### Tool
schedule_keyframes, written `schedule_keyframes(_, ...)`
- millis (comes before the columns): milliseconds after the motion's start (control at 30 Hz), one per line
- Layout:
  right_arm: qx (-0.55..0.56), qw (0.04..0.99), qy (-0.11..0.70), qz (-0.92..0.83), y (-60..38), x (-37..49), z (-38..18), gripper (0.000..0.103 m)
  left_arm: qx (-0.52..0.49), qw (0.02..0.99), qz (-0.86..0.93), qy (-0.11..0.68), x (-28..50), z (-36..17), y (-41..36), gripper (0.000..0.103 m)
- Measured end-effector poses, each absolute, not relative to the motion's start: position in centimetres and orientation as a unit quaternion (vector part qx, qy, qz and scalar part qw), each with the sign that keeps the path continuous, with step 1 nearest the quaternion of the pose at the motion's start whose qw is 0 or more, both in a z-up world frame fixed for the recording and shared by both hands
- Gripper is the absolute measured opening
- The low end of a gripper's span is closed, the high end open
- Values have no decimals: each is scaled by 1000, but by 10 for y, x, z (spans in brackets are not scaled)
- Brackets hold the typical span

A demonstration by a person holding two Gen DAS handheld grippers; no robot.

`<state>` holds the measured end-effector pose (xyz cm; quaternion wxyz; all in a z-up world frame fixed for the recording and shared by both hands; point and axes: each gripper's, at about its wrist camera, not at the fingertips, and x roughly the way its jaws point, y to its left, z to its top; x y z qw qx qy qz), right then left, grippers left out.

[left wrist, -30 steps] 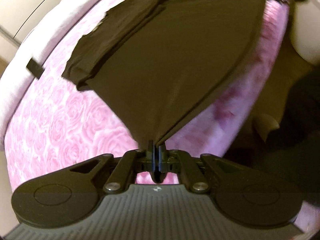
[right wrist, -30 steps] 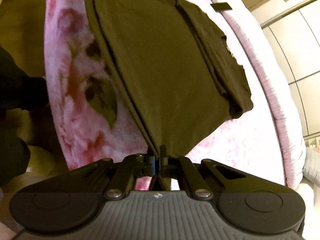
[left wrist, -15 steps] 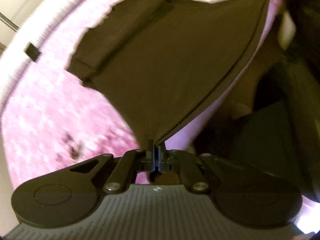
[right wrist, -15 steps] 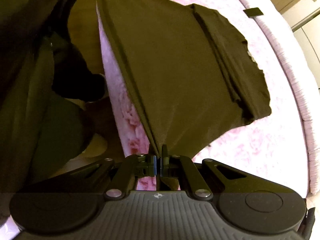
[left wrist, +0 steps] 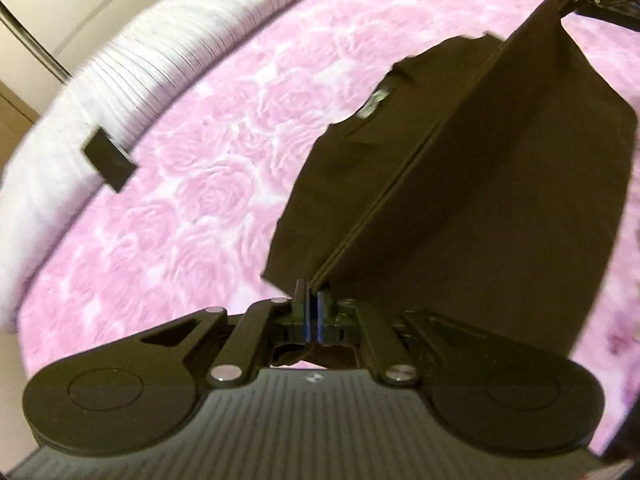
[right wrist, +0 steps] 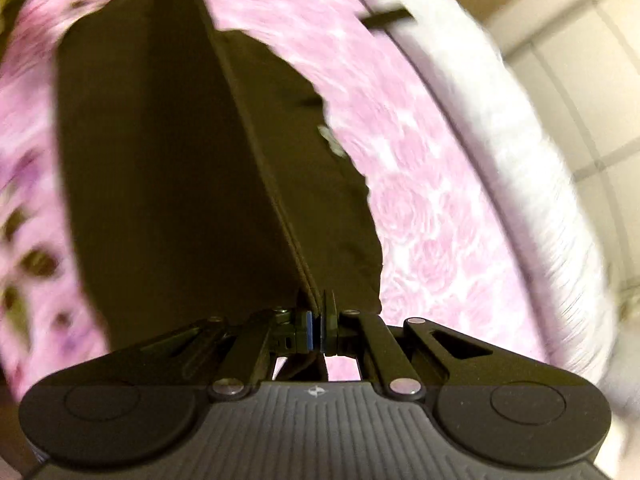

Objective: Fold clothes
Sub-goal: 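Grasp the shirt hem with the left gripper and fold it up toward the collar, then open the left gripper and release the folded hem onto the shirt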

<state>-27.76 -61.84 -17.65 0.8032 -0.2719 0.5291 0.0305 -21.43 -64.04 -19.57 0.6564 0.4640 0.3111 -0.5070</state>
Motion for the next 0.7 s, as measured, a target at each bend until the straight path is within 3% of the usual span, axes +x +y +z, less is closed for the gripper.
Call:
schedule_keyframes(233, -214, 775, 594, 27, -680, -190, -249, 1, 471, 623, -530, 331, -153, -259, -691, 2)
schedule_keyframes(700, -112, 787, 606, 32, -755, -123, -294, 1, 456, 631, -498, 381, -108, -285, -731, 3)
